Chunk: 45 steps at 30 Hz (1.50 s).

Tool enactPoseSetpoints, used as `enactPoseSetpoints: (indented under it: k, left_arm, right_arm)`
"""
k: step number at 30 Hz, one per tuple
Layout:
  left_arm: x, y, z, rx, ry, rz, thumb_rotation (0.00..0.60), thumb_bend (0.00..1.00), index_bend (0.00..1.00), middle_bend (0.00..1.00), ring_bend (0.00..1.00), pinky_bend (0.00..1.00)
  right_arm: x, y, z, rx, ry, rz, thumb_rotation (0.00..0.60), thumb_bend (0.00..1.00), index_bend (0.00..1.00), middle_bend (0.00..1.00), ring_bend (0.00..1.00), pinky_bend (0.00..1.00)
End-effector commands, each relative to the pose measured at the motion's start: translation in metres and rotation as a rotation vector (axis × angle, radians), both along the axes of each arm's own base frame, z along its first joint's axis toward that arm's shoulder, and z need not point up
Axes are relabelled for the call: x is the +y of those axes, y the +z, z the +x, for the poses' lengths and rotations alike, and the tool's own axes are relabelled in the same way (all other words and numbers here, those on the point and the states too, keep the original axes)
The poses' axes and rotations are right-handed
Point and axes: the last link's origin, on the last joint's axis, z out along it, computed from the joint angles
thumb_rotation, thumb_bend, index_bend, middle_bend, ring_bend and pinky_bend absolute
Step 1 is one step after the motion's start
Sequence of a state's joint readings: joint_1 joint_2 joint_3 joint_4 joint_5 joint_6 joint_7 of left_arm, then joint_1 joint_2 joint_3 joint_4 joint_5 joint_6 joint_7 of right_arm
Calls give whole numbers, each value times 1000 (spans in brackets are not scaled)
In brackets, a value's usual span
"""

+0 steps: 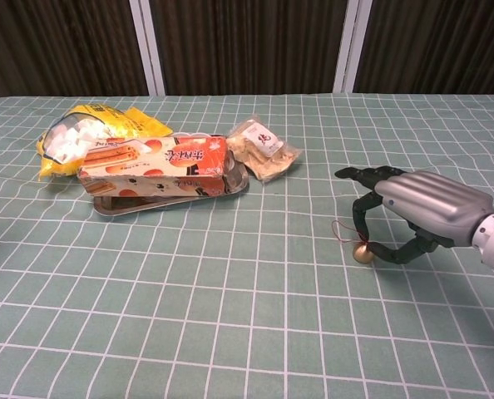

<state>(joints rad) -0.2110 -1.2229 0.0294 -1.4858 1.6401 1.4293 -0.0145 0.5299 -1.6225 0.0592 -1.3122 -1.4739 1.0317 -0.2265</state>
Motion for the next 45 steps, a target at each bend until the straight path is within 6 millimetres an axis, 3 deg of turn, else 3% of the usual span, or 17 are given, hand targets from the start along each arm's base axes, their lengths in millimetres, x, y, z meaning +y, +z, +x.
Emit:
enactPoseSetpoints:
  k: [1,21,29,36,42,45]
  left_arm:
    - [0,0,0,0,0,-1,600,416,0,0,0,57]
    - [-1,3,-1,-6,-6,5,600,417,0,0,0,58]
    - [0,2,0,-1,-13,13,600,418,0,0,0,58]
    - [-3,3,-2,2,-9,1,600,418,0,0,0,58]
    - [-1,0,1,2,-18,2,600,417,0,0,0,58]
    - [-1,-1,1,4,-20,2,600,417,0,0,0,58]
  right_arm:
    - [0,-1,0,0,1,2,600,506,664,98,0,0]
    - [3,4,4,-42,7,-20,600,578,762,142,0,0]
    - [3,14,40,-258,16,-33,600,579,769,155,0,0]
    - [16,54,-15,-155,-55,-124,600,579,773,156,0,0]
    - [4,37,16,-246,-32,-54,600,579,773,156,0,0]
    - [7,37,8,-216,-38,-63,600,579,773,156,0,0]
